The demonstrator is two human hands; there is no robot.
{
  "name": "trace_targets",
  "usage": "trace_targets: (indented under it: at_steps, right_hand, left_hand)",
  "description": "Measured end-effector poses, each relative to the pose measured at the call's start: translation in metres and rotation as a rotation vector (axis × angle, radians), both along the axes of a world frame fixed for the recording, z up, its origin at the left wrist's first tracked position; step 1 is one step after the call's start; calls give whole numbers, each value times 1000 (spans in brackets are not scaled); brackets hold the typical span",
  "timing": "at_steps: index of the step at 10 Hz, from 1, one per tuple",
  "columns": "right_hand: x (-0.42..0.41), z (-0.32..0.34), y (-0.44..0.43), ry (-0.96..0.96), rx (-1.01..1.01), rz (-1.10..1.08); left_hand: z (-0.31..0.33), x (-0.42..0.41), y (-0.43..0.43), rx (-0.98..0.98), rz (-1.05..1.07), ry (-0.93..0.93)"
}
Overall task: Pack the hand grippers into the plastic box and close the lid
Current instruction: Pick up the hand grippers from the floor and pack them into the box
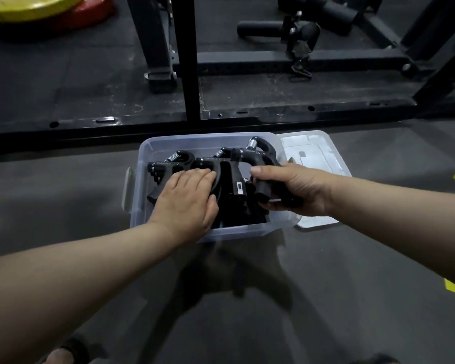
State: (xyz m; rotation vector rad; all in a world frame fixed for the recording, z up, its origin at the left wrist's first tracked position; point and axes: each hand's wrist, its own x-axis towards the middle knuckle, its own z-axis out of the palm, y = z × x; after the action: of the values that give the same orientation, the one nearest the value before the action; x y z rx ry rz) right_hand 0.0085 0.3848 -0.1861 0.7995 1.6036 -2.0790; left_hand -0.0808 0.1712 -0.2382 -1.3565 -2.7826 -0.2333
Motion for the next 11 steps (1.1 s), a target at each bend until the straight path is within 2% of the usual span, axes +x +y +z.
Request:
trace_targets:
  at_steps: [3,4,5,7,8,9,11]
  right_hand:
    - [-15,-25,-16,-27,369,-86]
    - [-19,-34,-20,-95,518,-43]
    - [-23,-41,-25,-164,616,111]
    - [-30,-40,-24,-95,684,154]
    - [-24,-46,-18,-85,699,256]
    - [-18,-51,-17,-102,846,373]
    - [-16,-54,-23,-21,1105,441]
  left_hand:
    - [0,-1,0,-21,9,-10]
    - [-1,-1,0,-25,17,-10]
    - [-1,-1,0,-28,22,-8]
    - [-1,-2,0,-34,26,-11]
    - [-1,-1,0,-29,25,-13]
    - [-1,-1,0,-24,25,-10]
    - [-3,-2,0,-22,25,-18]
